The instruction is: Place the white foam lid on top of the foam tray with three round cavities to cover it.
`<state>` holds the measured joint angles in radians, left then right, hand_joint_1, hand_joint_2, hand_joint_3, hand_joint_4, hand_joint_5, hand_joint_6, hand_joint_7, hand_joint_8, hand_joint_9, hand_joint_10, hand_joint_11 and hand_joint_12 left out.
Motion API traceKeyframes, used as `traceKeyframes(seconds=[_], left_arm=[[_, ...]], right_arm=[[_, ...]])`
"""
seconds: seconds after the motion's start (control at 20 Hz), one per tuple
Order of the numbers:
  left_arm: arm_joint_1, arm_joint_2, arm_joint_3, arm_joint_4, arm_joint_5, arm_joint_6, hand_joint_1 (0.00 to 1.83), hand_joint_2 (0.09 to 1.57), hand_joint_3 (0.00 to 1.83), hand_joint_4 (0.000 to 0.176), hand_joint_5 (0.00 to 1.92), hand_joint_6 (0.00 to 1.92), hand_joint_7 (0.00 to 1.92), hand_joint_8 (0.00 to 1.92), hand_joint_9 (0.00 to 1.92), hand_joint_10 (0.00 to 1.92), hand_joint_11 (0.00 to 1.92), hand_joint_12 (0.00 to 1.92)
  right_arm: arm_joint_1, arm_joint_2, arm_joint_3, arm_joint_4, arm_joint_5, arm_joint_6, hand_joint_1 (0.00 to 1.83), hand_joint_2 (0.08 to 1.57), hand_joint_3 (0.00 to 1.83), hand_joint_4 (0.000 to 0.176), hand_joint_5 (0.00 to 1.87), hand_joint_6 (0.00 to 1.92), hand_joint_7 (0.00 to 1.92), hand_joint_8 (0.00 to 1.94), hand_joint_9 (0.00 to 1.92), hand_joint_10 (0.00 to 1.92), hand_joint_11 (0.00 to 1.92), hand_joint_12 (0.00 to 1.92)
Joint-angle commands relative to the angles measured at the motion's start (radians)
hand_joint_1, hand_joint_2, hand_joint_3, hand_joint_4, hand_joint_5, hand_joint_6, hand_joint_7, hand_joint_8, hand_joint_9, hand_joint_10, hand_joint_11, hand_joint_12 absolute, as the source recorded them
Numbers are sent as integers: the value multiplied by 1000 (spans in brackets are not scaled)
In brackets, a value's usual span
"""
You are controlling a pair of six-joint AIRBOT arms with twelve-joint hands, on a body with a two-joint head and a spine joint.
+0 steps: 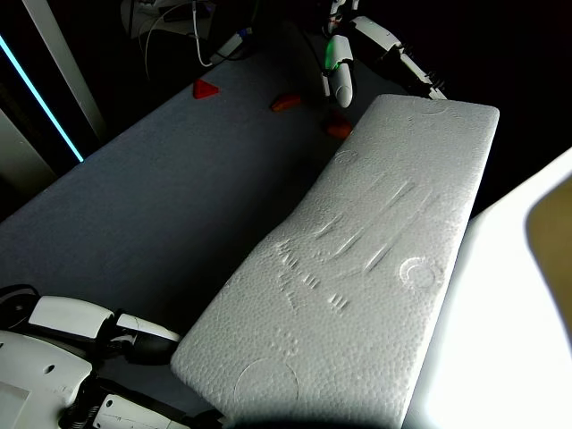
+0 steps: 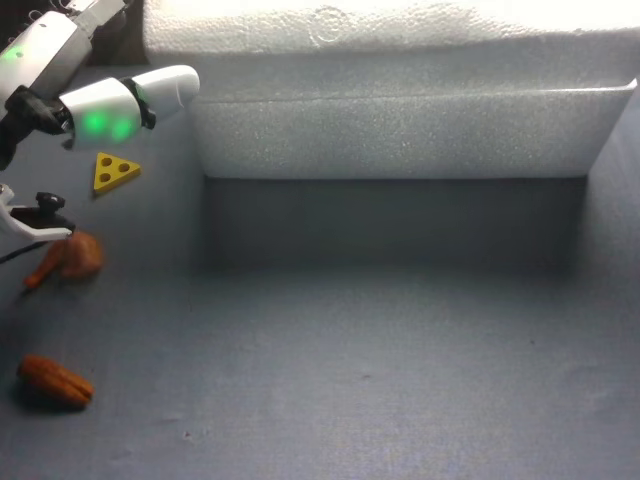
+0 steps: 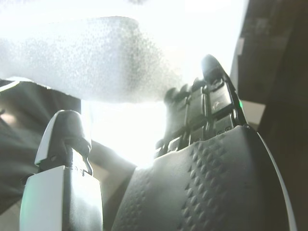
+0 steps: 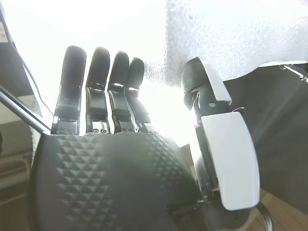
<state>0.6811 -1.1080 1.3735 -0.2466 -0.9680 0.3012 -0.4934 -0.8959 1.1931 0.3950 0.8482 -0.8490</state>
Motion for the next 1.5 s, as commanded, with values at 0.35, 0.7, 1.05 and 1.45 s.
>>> traceKeyframes(seconds=[0.35, 0.7, 1.05, 1.45], left_arm=[[-50, -73, 55, 128, -52, -28, 453, 1167, 0, 0, 221, 2, 13, 2, 0, 0, 0, 225], [-43, -90, 90, 94, -13, -34, 440, 1186, 0, 0, 202, 4, 31, 3, 0, 0, 0, 194], [-48, -106, 127, 55, 29, -23, 392, 1148, 0, 6, 61, 0, 0, 0, 0, 0, 0, 335], [-5, -93, 104, 37, -12, -37, 338, 1123, 3, 0, 126, 22, 0, 0, 0, 0, 0, 0]], right_arm=[[18, -12, 16, -68, 100, 23, 532, 1314, 0, 0, 0, 1226, 0, 1146, 0, 1408, 0, 1921], [19, -40, 52, -39, 48, 26, 557, 1298, 0, 0, 0, 1276, 0, 1289, 0, 1532, 0, 1921], [19, -53, 73, -20, 10, 26, 465, 1297, 0, 0, 0, 167, 53, 237, 0, 547, 0, 1432], [-1, -52, 37, -18, 29, 26, 356, 1306, 2, 0, 44, 29, 36, 8, 0, 175, 0, 1080]])
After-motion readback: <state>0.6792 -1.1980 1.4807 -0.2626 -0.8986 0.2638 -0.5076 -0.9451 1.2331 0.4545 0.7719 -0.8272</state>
